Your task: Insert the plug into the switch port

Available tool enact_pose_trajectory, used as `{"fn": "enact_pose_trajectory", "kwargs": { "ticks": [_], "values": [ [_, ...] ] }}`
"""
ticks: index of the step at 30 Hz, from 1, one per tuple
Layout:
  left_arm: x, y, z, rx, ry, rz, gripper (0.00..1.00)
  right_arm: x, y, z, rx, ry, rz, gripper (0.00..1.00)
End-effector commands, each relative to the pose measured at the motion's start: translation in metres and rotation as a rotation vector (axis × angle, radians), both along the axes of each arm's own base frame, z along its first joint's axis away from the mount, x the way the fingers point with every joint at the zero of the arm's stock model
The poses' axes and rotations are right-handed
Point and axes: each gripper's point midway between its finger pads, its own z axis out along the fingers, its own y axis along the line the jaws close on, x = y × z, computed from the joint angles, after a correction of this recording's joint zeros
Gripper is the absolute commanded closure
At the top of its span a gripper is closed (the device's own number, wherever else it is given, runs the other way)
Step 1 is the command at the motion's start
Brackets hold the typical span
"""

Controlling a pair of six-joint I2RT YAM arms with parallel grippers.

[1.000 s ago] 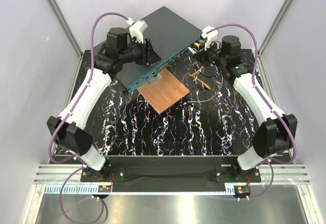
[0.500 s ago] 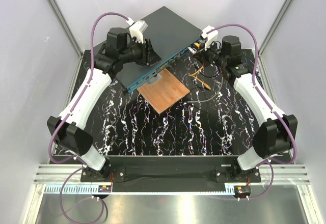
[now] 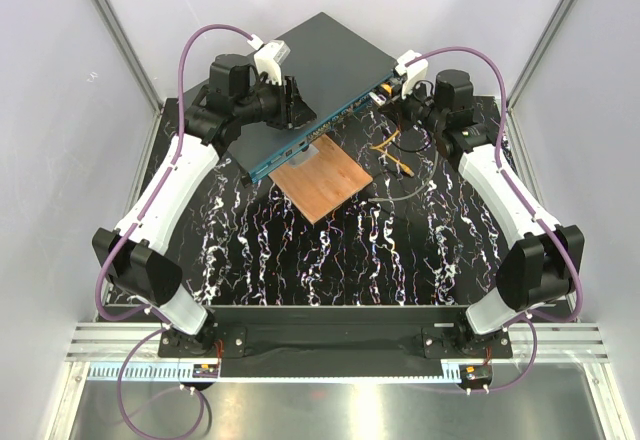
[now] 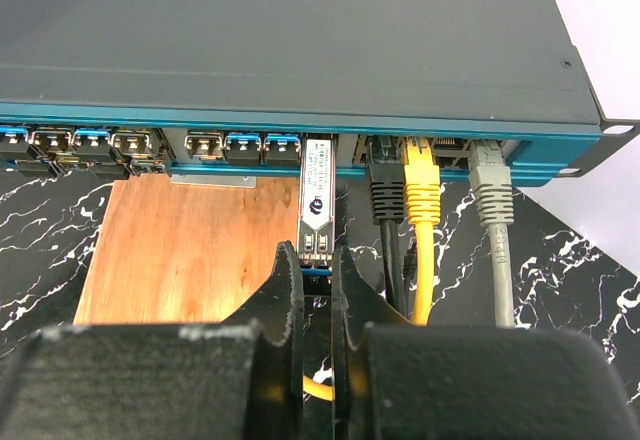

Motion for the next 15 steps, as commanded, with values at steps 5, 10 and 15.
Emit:
{"fn": "enact_pose_trajectory", "kwargs": {
  "ticks": [5, 10, 15],
  "values": [
    [0.0039, -0.0066, 0.0207, -0.037, -0.078, -0.03, 0.56, -0.0043, 0.0105, 0.036, 0.014, -0.089, 0.017, 1.0],
    [0.0036, -0.0064, 0.02, -0.037, -0.077, -0.03, 0.56, -0.0012, 0.008, 0.0364, 0.005, -0.087, 0.0, 1.0],
    [0.0041, -0.0064, 0.0187, -0.036, -0.073, -0.028, 0.56, -0.0009, 0.0065, 0.0415, 0.011, -0.091, -0.009, 1.0]
  ]
}}
